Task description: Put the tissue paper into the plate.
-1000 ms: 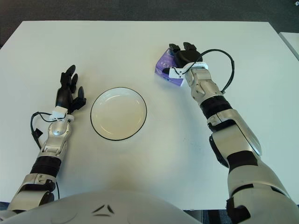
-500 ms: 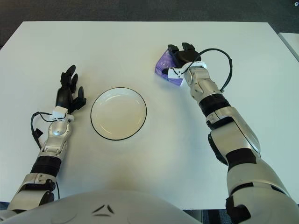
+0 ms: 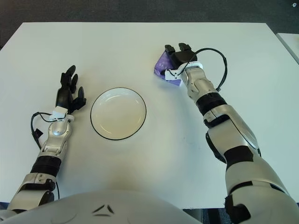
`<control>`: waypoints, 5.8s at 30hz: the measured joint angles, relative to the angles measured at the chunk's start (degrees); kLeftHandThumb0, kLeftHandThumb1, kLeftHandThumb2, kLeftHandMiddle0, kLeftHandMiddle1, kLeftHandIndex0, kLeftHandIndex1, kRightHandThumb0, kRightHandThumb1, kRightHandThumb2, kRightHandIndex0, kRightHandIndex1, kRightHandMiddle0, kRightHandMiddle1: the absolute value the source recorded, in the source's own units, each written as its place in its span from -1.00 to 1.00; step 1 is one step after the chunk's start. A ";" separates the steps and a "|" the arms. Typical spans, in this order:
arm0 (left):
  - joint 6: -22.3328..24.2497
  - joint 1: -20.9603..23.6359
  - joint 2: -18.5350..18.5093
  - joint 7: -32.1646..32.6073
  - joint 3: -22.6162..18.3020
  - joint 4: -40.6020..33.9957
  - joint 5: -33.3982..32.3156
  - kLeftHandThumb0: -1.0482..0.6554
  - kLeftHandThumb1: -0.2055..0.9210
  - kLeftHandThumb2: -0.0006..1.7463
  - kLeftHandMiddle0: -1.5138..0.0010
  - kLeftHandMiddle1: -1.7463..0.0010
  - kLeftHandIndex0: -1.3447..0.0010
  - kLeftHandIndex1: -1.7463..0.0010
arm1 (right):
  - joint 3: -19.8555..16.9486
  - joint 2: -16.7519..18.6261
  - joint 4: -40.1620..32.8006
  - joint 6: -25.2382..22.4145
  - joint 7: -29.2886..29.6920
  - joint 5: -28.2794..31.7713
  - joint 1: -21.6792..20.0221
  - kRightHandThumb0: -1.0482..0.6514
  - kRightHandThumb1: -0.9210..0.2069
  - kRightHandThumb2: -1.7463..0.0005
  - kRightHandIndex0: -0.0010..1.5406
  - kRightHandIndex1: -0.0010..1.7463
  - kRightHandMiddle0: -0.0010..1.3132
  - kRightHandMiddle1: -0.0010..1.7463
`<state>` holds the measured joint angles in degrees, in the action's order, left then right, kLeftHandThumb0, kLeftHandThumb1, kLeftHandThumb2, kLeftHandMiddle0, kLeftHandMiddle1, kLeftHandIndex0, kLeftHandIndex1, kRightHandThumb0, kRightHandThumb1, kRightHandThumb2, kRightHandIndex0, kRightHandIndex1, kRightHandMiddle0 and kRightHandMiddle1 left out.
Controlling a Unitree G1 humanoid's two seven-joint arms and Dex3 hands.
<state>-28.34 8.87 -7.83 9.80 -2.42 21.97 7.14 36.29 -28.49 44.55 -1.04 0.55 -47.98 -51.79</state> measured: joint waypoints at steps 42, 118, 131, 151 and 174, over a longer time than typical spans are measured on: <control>-0.09 0.00 0.03 0.25 0.01 0.03 -0.07 -0.56 1.00 -0.10 0.59 1.00 1.00 0.32 | 2.13 0.07 -7.50 -1.38 -2.62 -2.56 3.49 0.38 -0.38 -0.04 -0.47 0.91 -0.72 0.94; 0.11 0.15 -0.39 0.48 -0.08 0.28 -0.50 -0.54 1.00 -0.10 0.58 0.99 1.00 0.31 | -9.66 6.24 -4.00 22.13 35.70 2.31 13.34 0.23 0.54 -0.86 0.04 0.99 -0.11 1.00; 0.11 0.33 -0.41 0.55 -0.08 0.28 -0.89 -0.56 1.00 -0.10 0.57 0.99 1.00 0.32 | -11.32 7.21 -5.74 23.77 36.26 2.56 13.32 0.23 0.49 -0.82 0.01 0.99 -0.14 1.00; 0.11 0.36 -0.48 0.55 -0.09 0.28 -1.40 -0.54 1.00 -0.12 0.57 1.00 1.00 0.34 | -14.36 8.03 -11.21 24.57 36.78 4.01 14.50 0.23 0.38 -0.73 -0.02 0.94 -0.22 1.00; 0.11 0.41 -0.66 0.53 -0.06 0.29 -2.17 -0.54 1.00 -0.13 0.55 0.99 1.00 0.32 | -18.61 9.76 -31.40 20.74 27.69 4.66 14.51 0.23 0.40 -0.76 -0.03 1.00 -0.21 1.00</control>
<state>-28.22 9.28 -8.49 10.33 -2.48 22.26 4.97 17.67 -18.74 13.15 19.71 28.24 -43.32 -37.28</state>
